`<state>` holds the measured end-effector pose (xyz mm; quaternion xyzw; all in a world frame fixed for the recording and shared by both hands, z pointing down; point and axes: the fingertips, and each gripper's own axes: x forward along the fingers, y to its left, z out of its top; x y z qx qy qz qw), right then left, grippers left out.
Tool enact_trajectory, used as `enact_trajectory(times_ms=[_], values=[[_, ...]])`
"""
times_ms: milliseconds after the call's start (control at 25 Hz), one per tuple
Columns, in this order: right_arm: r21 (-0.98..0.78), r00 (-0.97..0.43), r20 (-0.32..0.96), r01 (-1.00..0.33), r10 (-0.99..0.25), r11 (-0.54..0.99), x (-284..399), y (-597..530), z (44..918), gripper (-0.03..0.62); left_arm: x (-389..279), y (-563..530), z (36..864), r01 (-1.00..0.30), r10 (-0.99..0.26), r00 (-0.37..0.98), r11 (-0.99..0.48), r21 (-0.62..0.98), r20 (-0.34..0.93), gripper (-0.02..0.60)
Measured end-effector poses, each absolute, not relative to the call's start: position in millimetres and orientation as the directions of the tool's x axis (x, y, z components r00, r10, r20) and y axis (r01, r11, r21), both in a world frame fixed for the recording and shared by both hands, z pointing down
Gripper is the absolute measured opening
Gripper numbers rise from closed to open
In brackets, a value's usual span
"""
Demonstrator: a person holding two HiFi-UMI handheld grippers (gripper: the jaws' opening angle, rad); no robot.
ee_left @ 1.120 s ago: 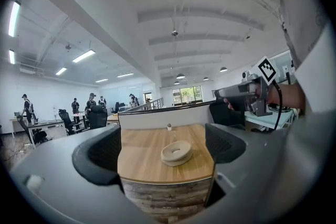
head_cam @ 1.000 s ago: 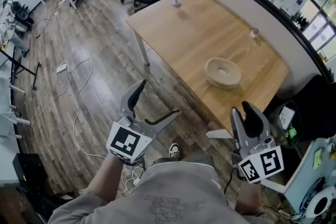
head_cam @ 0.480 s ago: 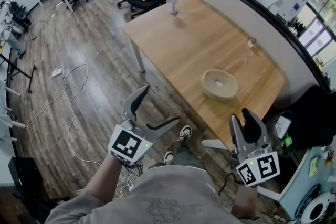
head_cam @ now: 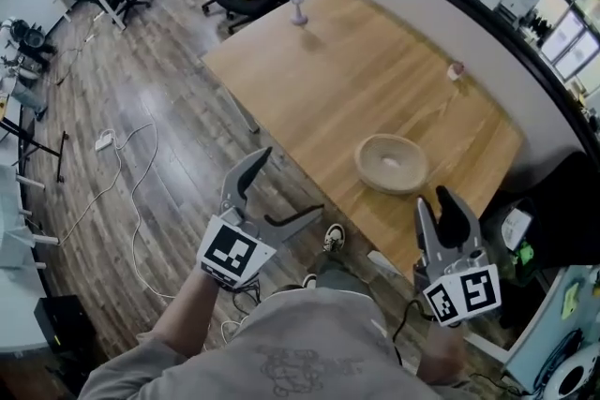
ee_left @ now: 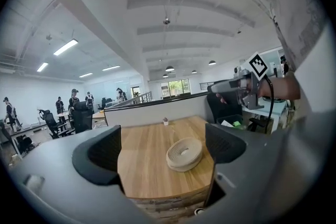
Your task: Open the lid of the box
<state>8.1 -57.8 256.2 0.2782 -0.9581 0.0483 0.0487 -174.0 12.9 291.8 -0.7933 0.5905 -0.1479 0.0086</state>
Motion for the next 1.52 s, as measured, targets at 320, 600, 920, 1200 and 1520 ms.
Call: enact_trajectory(times_ms=[320, 600, 920, 1200, 1520], values=[[-0.109, -0.830, 0.172, -0.551, -0.530, 0.827, -4.0, -138.3, 285.9, 0.135, -169.9, -76.2, 314.1, -0.913, -0.900, 0.357, -0.393, -0.113, 0.250, 0.492], [-0.129, -0.823, 0.203, -0.559, -0.530, 0.819, -2.7, -190.4, 305.5, 0.135, -143.6, -133.7, 356.6, -0.782, -0.800, 0.508, -0.584, -0.219, 0.320, 0.499], [-0.172, -0.796, 0.237, -0.598, -0.556, 0.783, 6.3, -209.1, 322.6, 0.135, -130.7, -166.1, 380.7, -0.734, -0.755, 0.597, -0.650, -0.194, 0.271, 0.509], [-0.194, -0.758, 0.266, -0.647, -0.596, 0.737, 12.1, -214.8, 333.4, 0.135, -120.1, -177.5, 395.9, -0.647, -0.666, 0.675, -0.741, -0.181, 0.317, 0.511], [-0.226, -0.676, 0.343, -0.733, -0.652, 0.641, -2.6, -215.2, 361.0, 0.135, -116.9, -188.2, 447.6, -0.444, -0.478, 0.782, -0.878, -0.180, 0.401, 0.511]])
